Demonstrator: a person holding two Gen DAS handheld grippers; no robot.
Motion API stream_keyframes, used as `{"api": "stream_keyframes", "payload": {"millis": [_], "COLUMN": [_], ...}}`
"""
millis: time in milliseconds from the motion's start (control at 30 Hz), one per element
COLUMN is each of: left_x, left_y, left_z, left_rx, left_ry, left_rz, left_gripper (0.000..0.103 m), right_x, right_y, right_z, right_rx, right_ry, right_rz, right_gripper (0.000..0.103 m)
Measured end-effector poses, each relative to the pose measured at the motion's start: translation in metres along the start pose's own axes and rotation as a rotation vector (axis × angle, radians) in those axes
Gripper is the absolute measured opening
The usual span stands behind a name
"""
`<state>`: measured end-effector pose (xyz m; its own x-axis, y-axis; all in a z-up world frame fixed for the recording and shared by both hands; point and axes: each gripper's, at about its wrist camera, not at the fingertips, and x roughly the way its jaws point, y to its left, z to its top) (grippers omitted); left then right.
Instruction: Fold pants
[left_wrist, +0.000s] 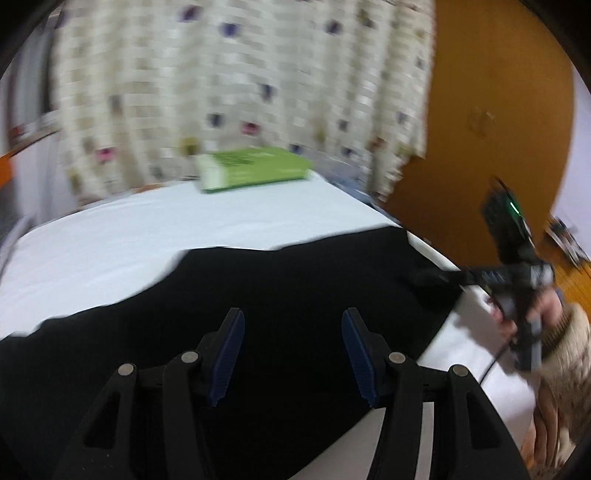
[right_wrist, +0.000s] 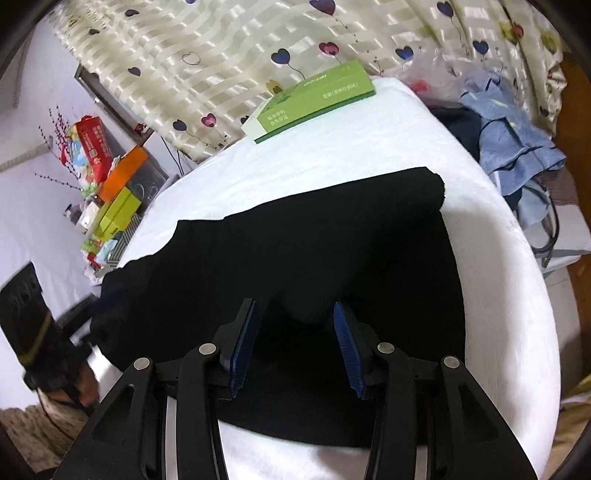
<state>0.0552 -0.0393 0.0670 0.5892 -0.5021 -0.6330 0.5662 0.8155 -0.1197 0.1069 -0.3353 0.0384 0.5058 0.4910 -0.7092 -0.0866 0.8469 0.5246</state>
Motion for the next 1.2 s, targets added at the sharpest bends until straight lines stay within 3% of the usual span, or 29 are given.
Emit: {"api": "stream_keyframes", "payload": {"millis": [233, 433, 600, 800, 867, 1000, 1200], "left_x": [0.034, 0.045, 0.051, 0.058, 0.060, 0.063, 0.069], "left_y": [-0.043, -0.054, -0.056, -0.045, -0.041, -0.038, -0.028], "left_z": [0.000, -0.004, -0.005, -0.009, -0.009, -0.007, -0.005], "left_rx": [0.098, 0.100, 0.084, 0.026, 0.010, -0.010, -0.060], "left_ry": [0.095, 0.136, 0.152, 0.175, 0.180, 0.176, 0.178], "left_rz": [-0.113, -0.131, -0.131, -0.109, -0.100, -0.114, -0.103], "left_gripper": [0.058, 0.058, 0.058, 0.058, 0.058, 0.058, 0.058], "right_x": [0.019, 0.048, 0.048, -0.002, -0.010, 0.004, 0.033], "right_y": [0.001, 0.015, 0.014, -0.009, -0.020, -0.030, -0.023], "right_z": [0.039, 0.071, 0.081, 0.076, 0.071, 0.064, 0.069], "right_rx": [0.002, -0.026, -0.018, 0.009, 0.041, 0.066, 0.036], "right_ry": [0.013, 0.037, 0.048, -0.100, -0.114, -0.038, 0.004], "right_rz": [0.070, 0.163, 0.155, 0.036, 0.029, -0.017, 0.043], "right_gripper": [0.044, 0.044, 0.044, 0.044, 0.044, 0.044, 0.044]}}
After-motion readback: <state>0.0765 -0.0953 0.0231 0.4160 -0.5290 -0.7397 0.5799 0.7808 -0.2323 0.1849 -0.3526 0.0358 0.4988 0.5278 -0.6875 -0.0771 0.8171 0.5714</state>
